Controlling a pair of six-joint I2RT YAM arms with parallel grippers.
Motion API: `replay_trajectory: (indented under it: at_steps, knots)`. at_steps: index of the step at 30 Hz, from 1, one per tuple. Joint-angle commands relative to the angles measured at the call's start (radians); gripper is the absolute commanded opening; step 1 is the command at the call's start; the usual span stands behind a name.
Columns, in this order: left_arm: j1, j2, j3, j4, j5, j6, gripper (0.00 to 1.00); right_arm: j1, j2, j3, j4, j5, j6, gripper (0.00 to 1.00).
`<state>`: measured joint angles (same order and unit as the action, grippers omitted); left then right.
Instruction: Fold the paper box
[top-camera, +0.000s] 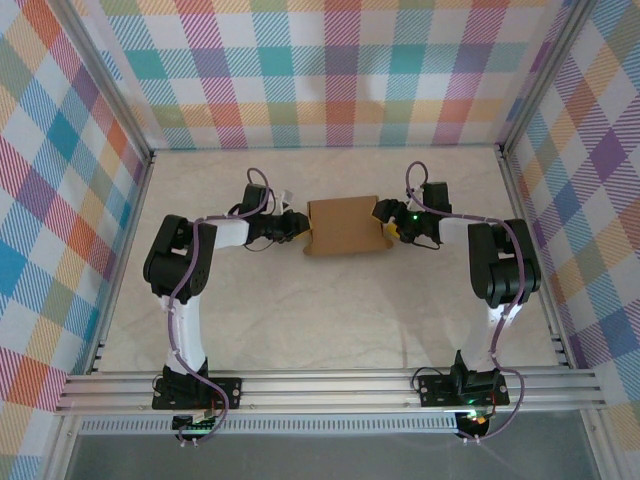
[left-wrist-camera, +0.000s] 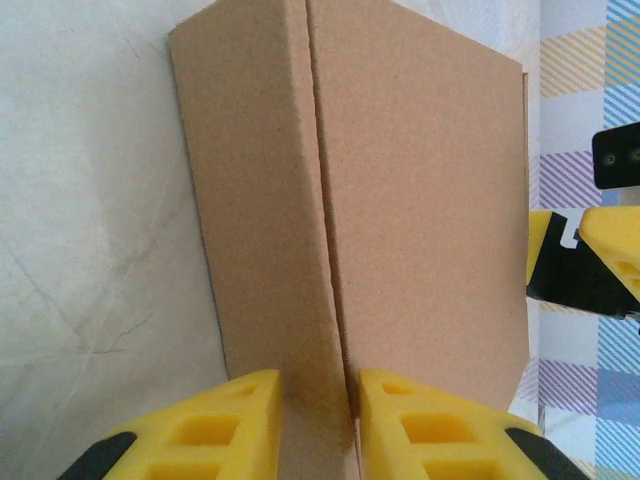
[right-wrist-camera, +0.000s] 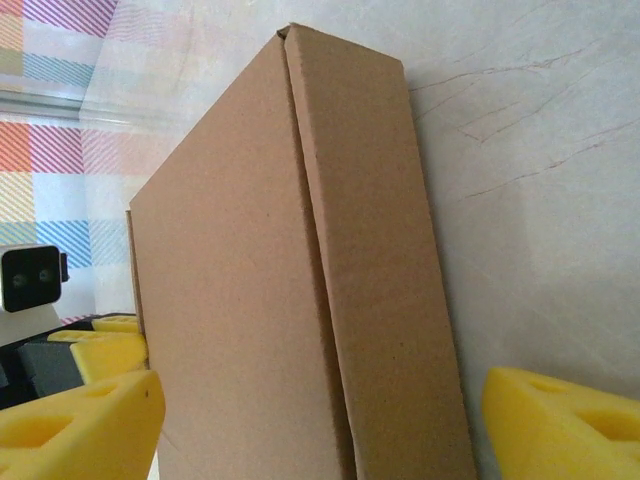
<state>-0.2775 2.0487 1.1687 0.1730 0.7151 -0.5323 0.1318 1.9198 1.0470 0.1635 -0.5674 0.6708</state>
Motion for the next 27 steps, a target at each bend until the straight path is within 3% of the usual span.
replay_trajectory:
  at_steps: [1, 7, 15, 23, 27]
  knots:
    - [0.024, 0.040, -0.042, -0.050, -0.039, 0.000, 0.23, -0.004, 0.024, 0.001, 0.002, -0.040, -0.001, 0.83]
    - [0.045, 0.045, -0.070, -0.018, -0.033, -0.020, 0.21, -0.004, 0.044, -0.002, 0.006, -0.074, 0.008, 0.85]
    - [0.061, 0.058, -0.089, 0.023, -0.005, -0.045, 0.21, 0.002, 0.084, -0.006, 0.109, -0.242, 0.030, 0.85]
    - [0.060, 0.052, -0.090, 0.016, -0.007, -0.041, 0.23, 0.012, 0.089, -0.019, 0.248, -0.322, 0.136, 0.60]
    - [0.061, 0.042, -0.092, 0.014, -0.011, -0.032, 0.27, 0.012, 0.072, -0.025, 0.270, -0.328, 0.166, 0.52]
